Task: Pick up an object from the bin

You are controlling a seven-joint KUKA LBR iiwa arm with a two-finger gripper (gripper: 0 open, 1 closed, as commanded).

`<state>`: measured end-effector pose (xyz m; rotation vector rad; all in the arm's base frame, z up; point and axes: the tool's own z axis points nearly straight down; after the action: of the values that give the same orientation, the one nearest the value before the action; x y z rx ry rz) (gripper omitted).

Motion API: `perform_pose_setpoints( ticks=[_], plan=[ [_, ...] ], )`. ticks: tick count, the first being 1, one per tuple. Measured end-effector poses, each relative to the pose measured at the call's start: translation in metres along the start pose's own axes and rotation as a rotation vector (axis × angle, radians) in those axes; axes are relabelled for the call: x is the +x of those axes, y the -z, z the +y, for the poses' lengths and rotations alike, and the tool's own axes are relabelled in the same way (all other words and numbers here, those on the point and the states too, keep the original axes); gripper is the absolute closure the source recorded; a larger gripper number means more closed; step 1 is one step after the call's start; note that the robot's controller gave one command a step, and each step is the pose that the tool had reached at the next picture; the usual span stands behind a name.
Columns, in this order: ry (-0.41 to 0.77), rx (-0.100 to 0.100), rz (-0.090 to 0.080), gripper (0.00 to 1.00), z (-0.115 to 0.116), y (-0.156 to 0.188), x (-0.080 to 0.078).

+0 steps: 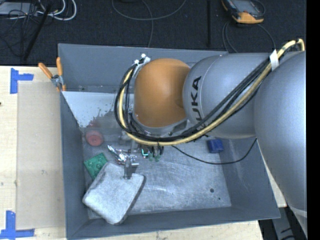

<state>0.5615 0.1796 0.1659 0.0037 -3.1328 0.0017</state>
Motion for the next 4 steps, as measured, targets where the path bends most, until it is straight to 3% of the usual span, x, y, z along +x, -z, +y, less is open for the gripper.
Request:
perform_pose_setpoints(
  ticks=[1, 2, 3, 4],
  plan=[
    [-0.024, -0.002, -0.014, 0.00, -0.0270, -0.0920, -0.0492],
    [-0.025, -0.003, -0.012, 1.00, -0.0260, -0.0891, -0.0485],
    [-0.026, -0.002, -0.010, 0.00, -0.0264, -0.0903, -0.0480],
    [-0.027, -0.004, -0.011, 1.00, -0.0254, -0.0893, -0.0482]
  ],
)
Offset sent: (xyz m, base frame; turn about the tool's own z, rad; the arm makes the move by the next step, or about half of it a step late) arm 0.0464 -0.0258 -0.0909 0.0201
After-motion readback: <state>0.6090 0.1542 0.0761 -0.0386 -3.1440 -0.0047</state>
